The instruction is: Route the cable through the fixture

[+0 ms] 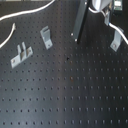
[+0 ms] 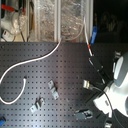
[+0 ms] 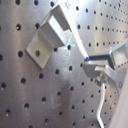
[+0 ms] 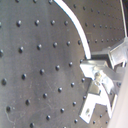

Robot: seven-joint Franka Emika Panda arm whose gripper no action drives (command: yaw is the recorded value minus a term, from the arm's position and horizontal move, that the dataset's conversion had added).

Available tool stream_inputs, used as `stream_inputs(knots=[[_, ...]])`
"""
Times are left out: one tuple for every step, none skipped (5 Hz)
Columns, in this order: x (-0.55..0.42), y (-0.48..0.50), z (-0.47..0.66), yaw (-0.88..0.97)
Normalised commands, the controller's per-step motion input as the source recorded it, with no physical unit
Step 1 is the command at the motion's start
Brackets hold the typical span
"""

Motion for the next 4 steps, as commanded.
stream_inputs(knots=[[-0.161, -0.341, 0.01, -0.04], [-0.089, -0.06, 0.0, 0.11], [-0.138, -0.043, 0.0, 0.13], [-0.231, -0.014, 0.0, 0.2]])
